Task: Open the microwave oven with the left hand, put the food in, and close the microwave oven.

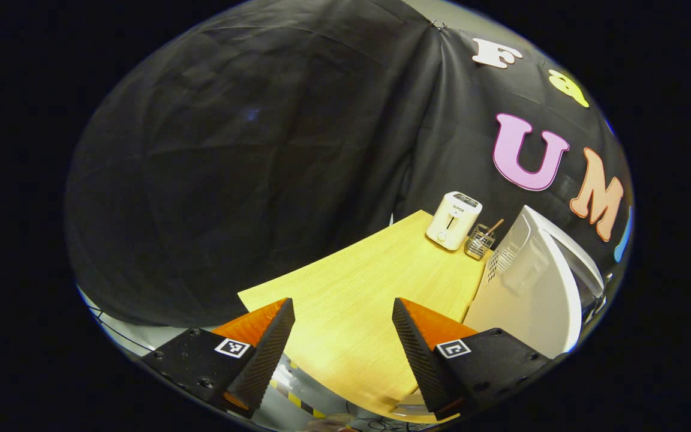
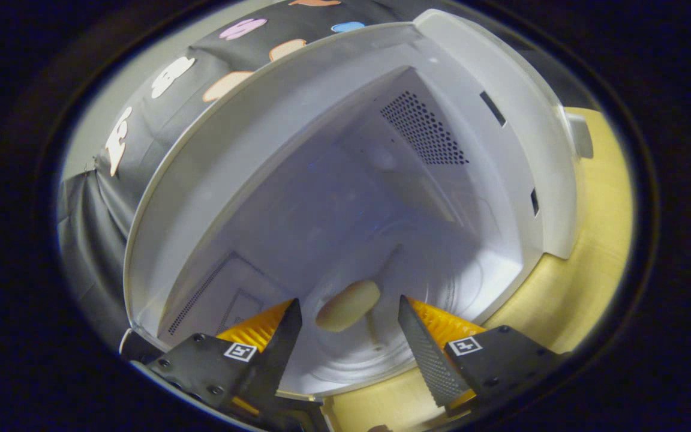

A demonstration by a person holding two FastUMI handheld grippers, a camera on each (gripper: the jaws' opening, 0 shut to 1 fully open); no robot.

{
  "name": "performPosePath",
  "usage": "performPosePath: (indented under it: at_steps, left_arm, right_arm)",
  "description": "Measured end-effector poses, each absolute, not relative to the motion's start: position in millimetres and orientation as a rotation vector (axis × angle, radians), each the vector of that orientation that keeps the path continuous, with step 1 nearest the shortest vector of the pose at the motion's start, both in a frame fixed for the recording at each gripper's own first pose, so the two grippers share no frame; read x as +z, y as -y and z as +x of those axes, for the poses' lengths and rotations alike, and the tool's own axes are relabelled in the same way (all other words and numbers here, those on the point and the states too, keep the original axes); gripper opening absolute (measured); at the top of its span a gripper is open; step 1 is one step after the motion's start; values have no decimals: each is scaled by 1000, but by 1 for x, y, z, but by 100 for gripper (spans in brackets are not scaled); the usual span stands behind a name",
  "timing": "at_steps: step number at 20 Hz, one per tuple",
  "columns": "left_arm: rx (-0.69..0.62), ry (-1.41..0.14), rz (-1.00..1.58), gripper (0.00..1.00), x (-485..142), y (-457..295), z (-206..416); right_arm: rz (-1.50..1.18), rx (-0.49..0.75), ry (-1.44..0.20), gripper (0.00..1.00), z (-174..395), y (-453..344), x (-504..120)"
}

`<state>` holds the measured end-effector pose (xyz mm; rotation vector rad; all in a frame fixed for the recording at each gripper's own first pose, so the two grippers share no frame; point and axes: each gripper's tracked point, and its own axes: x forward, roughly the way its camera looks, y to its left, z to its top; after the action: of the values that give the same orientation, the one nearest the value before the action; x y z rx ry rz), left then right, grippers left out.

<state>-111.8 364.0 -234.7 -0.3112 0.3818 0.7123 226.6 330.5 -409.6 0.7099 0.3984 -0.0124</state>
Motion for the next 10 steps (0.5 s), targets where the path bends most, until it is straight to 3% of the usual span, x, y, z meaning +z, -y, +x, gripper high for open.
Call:
performPosePath:
  at_steps: [3,10]
  left_arm:
    - [708,-379,-317,97,-237,-361,-117]
    - [653,-357,-298,95,-227,-351,-117]
  right_arm:
    - [653,6,-387,91,217,-321,-399]
    - [415,202,-348,90,159,-307,-343]
